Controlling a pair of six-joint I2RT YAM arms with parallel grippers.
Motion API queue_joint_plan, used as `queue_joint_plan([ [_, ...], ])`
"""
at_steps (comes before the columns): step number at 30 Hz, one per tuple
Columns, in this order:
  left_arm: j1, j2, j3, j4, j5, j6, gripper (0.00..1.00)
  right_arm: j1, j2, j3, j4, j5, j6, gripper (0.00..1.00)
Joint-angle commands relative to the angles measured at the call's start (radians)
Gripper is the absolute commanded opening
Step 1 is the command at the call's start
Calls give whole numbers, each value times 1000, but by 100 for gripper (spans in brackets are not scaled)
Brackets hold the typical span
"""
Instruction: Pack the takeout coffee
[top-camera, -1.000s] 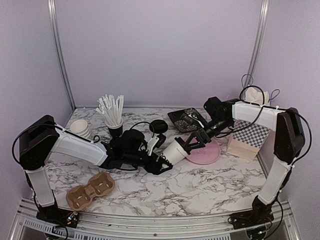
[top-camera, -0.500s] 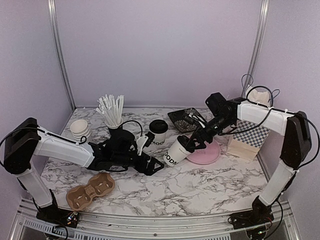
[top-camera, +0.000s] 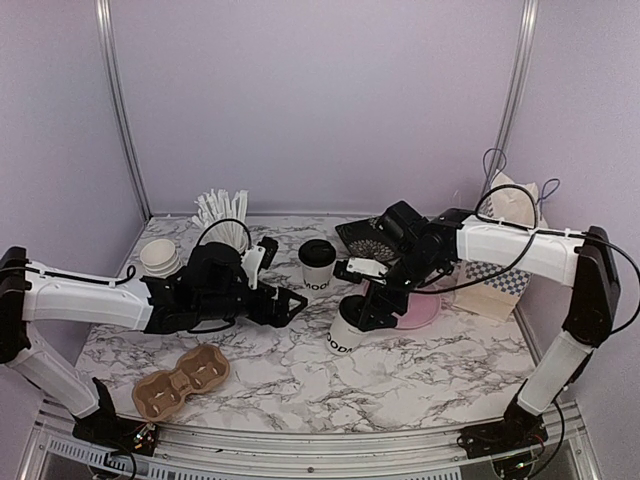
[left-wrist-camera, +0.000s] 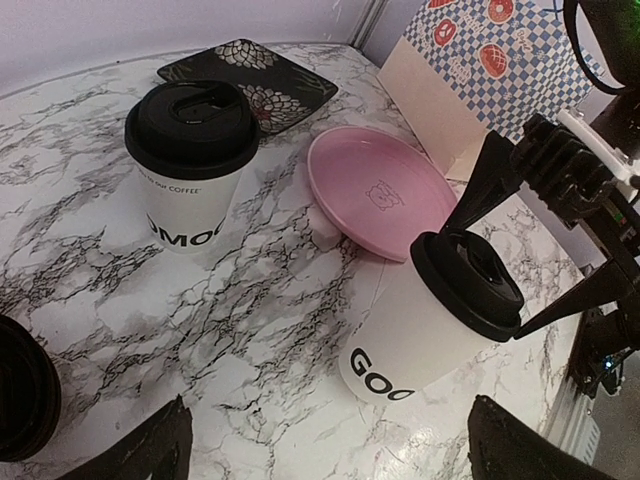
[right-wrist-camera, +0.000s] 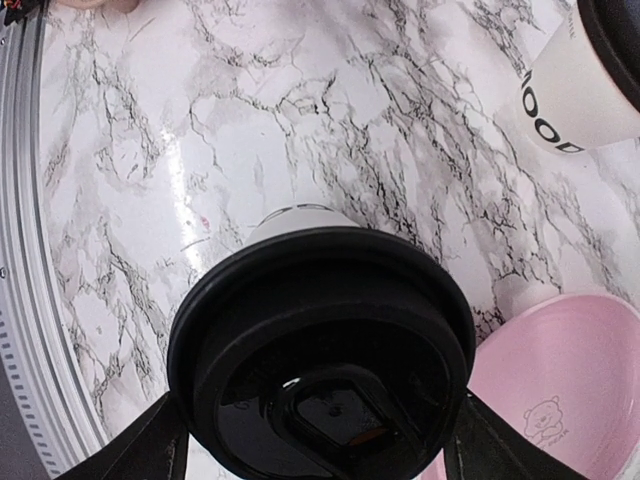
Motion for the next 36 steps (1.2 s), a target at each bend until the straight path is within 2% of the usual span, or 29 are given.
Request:
queue_joint_plan([
  [1, 2, 47, 63, 5, 83, -45, 96, 53, 12, 25, 8, 108, -35, 82],
  [6, 8, 127, 111, 9, 115, -85, 93, 96, 26, 28, 1, 169, -53, 85],
  [14, 16, 215, 180, 34, 170, -98, 93, 100, 5, 47, -4, 122, -50, 97],
  [26, 16, 227, 187, 56, 199, -102, 92, 123, 15, 62, -15, 73, -41, 94],
  [36, 3, 249, 182, 71, 281, -123, 92, 128, 18, 50, -10, 67, -40, 94],
])
